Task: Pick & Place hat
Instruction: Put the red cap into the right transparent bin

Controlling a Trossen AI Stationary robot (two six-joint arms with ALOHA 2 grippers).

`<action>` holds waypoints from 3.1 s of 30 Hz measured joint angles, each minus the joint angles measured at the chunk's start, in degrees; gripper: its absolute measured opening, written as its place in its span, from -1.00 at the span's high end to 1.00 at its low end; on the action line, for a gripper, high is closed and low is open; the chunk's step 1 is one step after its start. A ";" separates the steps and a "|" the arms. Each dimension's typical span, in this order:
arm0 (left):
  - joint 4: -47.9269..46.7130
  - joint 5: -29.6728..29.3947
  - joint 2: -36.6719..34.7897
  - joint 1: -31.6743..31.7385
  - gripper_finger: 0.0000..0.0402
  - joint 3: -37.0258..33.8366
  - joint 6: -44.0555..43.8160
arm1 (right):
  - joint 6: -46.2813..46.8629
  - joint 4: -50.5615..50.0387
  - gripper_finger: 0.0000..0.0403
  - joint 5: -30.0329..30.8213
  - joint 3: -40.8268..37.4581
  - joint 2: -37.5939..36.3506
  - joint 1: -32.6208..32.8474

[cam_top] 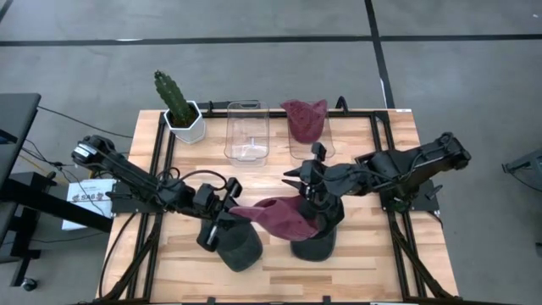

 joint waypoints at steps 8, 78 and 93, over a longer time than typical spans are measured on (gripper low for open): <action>-1.46 0.03 -0.93 -0.42 0.93 0.00 0.06 | -0.52 -0.11 0.67 0.55 0.00 -2.32 1.96; -3.66 0.03 -0.93 1.52 0.91 -1.55 -1.31 | 3.56 -8.26 0.75 -1.86 -1.33 -0.16 16.07; -3.64 -0.39 -0.93 5.75 0.35 -1.55 -1.31 | -4.58 -8.90 0.93 -3.18 0.24 -1.10 10.54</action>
